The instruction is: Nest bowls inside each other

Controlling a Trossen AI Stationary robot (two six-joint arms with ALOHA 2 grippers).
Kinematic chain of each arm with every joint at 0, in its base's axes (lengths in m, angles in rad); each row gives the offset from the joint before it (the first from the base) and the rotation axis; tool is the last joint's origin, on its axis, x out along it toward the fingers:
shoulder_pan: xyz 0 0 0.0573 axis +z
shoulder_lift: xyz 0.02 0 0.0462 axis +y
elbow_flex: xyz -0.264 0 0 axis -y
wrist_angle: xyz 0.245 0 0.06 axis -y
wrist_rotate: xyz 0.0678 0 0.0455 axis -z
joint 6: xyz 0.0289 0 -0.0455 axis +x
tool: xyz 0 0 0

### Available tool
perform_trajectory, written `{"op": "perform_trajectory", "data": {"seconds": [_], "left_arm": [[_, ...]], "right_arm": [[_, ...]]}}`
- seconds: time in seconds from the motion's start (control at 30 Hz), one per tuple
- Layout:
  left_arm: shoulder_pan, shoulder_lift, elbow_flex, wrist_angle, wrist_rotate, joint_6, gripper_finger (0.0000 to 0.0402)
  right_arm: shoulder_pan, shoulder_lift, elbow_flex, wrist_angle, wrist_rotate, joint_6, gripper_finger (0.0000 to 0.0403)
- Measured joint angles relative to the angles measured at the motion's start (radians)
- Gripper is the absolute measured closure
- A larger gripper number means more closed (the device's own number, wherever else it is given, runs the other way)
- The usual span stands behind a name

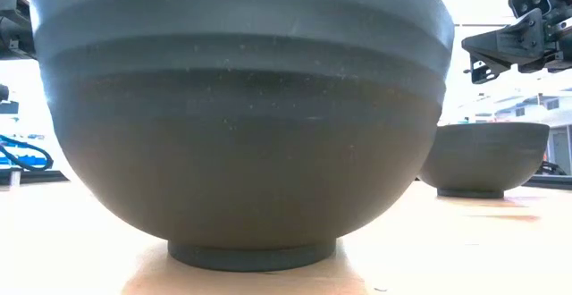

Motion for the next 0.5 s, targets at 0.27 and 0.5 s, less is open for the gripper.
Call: {"op": "perform_trajectory", "data": {"seconds": [0.27,0.5], "left_arm": [[0.000,0.000,0.000,0.000,0.000,0.000,0.0316],[0.000,0.000,0.000,0.000,0.000,0.000,0.0321]], "right_arm": [[0.000,0.000,0.000,0.000,0.000,0.000,0.0384],[0.000,0.000,0.000,0.000,0.000,0.000,0.0384]]}}
